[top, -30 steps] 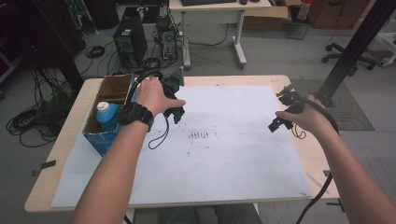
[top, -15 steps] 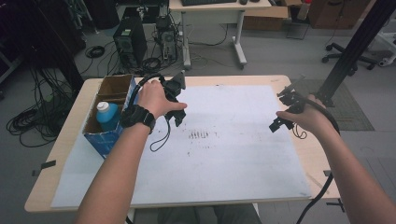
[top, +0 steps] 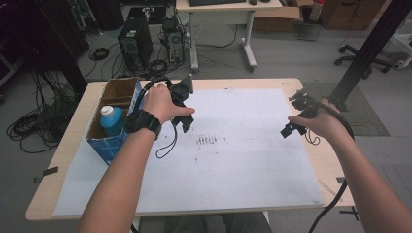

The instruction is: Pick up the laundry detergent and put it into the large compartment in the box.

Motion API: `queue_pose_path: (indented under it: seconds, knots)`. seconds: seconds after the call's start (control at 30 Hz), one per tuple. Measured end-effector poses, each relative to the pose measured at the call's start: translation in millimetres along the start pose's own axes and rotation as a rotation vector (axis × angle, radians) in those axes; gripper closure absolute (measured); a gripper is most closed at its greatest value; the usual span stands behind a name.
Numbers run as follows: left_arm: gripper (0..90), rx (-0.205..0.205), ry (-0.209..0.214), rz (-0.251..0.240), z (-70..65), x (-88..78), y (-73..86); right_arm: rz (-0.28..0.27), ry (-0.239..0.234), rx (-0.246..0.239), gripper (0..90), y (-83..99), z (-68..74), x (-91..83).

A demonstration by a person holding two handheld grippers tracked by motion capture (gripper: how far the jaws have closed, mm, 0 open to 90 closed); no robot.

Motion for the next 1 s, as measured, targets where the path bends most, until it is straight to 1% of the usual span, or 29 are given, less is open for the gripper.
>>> queue_pose_path:
  seconds: [0.03,0.4,0.77,0.83,1.0]
  knots:
    - [19.9,-0.005,0.001,-0.002,-0.3,0.3,0.1,0.001,0.001,-0.003,16.7,-0.1,0.1,0.1]
    - [19.7,-0.005,0.003,0.001,-0.6,3.0,0.6,0.003,-0.001,-0.001,16.6,-0.4,0.6,1.0]
    - [19.4,0.005,0.003,0.007,-2.6,4.1,-0.4,0.002,-0.001,0.002,16.6,1.0,-0.2,1.1]
    - [19.4,0.002,0.002,0.002,-3.1,4.4,-0.6,0.002,0.000,0.002,16.6,1.2,-0.4,1.0]
    - [19.2,0.002,0.003,0.006,-3.4,5.0,-0.5,0.002,0.000,0.002,16.6,1.6,-0.3,1.1]
Point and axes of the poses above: each handheld gripper's, and its own axes: x roughly forward along the jaws, y roughly out of its underside, z roughly to its left, the point moved 1 cm from there along x, roughly forward along the jaws, and after that the axes turned 10 degrees about x, right-handed, at the moved point
